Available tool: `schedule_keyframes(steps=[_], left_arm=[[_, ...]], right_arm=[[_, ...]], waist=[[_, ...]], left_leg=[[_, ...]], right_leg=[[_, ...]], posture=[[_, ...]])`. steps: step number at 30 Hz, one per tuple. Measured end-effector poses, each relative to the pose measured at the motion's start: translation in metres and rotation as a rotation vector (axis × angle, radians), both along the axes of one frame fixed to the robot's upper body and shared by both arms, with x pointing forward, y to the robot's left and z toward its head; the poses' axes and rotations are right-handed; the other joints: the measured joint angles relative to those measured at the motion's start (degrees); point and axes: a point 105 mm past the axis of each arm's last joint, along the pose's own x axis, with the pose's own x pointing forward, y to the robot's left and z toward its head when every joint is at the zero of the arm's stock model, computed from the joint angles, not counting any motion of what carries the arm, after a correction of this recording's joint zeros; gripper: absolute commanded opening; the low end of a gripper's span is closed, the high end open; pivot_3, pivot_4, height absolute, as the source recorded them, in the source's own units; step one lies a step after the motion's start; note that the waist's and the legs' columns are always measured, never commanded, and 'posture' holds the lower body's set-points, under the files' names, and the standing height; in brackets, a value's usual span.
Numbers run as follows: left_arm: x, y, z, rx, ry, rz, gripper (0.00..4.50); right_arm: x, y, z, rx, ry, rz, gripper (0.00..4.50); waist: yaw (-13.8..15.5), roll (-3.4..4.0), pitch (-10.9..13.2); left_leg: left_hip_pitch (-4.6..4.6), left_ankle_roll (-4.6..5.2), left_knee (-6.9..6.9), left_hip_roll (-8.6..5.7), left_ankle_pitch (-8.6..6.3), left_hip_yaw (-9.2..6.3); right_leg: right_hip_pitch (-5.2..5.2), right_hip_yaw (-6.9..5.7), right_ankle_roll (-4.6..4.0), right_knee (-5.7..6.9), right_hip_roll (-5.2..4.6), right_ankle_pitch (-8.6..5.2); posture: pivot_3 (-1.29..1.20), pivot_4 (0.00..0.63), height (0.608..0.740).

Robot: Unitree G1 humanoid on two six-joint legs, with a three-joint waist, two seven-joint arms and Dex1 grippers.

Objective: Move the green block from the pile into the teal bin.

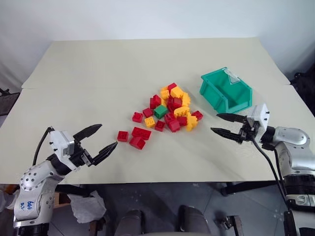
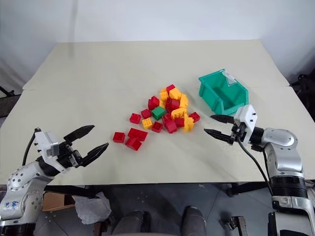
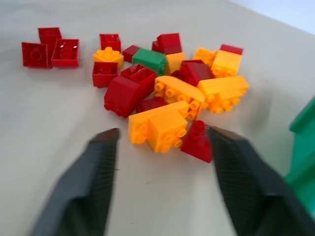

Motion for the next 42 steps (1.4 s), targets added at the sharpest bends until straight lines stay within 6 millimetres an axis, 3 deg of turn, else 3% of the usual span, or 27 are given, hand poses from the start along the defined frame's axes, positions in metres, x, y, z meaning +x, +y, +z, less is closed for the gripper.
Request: schedule_keyframes(steps=[2, 11, 18, 25, 42], left_arm=[[0.0, -0.001, 0.0, 0.005, 0.001, -0.012, 4.5], [-0.002, -0.009, -0.003, 0.016, 0.025, -0.054, 4.5], [0.0, -0.014, -0.003, -0.003, 0.024, -0.06, 4.5], [-0.001, -0.014, -0.008, -0.019, 0.038, -0.044, 4.5], [-0.003, -0.021, -0.006, -0.03, 0.023, -0.049, 4.5]], right_arm=[[0.007, 0.015, 0.012, -0.032, -0.01, 0.038, 4.47], [0.04, 0.112, 0.027, -0.168, 0.108, 0.194, 4.47], [0.061, 0.165, 0.018, -0.212, 0.256, 0.155, 4.47], [0.081, 0.166, -0.001, -0.235, 0.319, -0.005, 4.47], [0.095, 0.166, -0.008, -0.203, 0.347, -0.165, 4.47]], waist=[[-0.3, 0.0, 0.0], [-0.3, 0.0, 0.0], [-0.4, 0.01, 0.0], [-0.4, 0.0, 0.0], [-0.6, 0.01, 0.0]], left_leg=[[0.0, 0.0, 0.01, 0.01, 0.0, -0.01], [-0.05, -0.02, 0.05, 0.02, -0.01, -0.06], [-0.09, -0.05, 0.0, 0.01, -0.03, -0.14], [-0.09, -0.06, -0.03, 0.02, -0.03, -0.15], [-0.07, -0.11, -0.04, 0.06, -0.06, -0.11]], right_leg=[[0.0, 0.0, 0.0, 0.01, 0.0, 0.0], [-0.05, -0.01, -0.01, 0.08, 0.0, 0.0], [-0.08, -0.07, 0.0, 0.11, 0.01, 0.0], [-0.09, -0.07, 0.0, 0.11, 0.04, 0.0], [-0.12, -0.04, 0.0, 0.12, 0.09, 0.0]], posture=[[0.0, 0.15, 0.74], [0.0, 0.15, 0.74], [0.0, 0.15, 0.74], [0.0, 0.15, 0.74], [0.0, 0.15, 0.74]])
